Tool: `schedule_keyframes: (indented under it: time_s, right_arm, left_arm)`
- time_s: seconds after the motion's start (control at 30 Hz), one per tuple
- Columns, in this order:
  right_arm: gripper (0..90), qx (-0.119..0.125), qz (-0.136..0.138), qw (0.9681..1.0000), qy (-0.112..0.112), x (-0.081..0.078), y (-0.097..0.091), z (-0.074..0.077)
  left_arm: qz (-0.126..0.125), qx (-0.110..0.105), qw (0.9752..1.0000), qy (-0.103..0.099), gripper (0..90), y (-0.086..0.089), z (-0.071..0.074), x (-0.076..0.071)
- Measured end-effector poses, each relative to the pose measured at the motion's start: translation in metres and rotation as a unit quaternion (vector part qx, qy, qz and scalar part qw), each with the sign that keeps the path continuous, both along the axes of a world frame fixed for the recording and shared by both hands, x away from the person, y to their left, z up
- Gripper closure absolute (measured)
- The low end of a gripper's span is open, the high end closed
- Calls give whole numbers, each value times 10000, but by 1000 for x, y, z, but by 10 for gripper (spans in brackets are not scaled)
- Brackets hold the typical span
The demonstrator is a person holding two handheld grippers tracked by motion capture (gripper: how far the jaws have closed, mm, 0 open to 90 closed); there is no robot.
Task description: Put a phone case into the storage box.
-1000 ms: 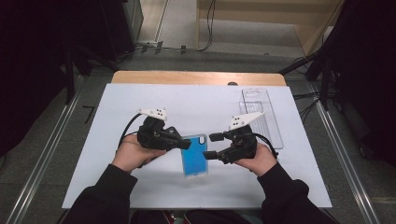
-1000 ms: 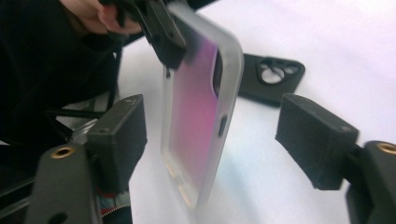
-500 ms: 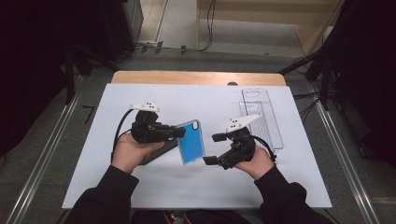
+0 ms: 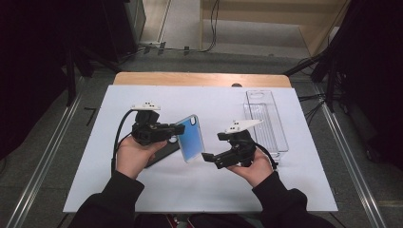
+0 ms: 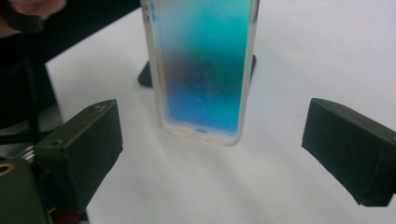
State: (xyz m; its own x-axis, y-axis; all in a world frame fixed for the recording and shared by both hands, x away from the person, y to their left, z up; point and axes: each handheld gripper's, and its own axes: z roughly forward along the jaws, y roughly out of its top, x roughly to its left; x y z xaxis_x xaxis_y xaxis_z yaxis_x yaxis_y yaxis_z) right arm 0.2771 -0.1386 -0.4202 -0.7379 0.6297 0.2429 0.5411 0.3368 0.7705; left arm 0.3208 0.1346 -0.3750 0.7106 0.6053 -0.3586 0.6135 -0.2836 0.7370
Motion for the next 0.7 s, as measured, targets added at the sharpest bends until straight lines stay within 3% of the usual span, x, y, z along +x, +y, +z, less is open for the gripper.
schedule_keyframes:
  time_s: [0.13,0.27,0.53,0.7]
  right_arm:
    - [35,-110,-202,9997,-109,-2,5,-1]
    - [35,68,-298,9995,-33,-3,7,-3]
    - [35,-38,-625,9980,-116,-6,16,-6]
    - [35,3,-792,9967,-188,-8,19,-6]
  left_arm:
    - [128,76,9999,-73,806,-5,0,-4]
    - [186,57,9998,82,807,-7,0,-4]
    - [295,151,9994,108,807,-13,-2,-6]
    - [323,53,9992,207,807,-16,-3,-8]
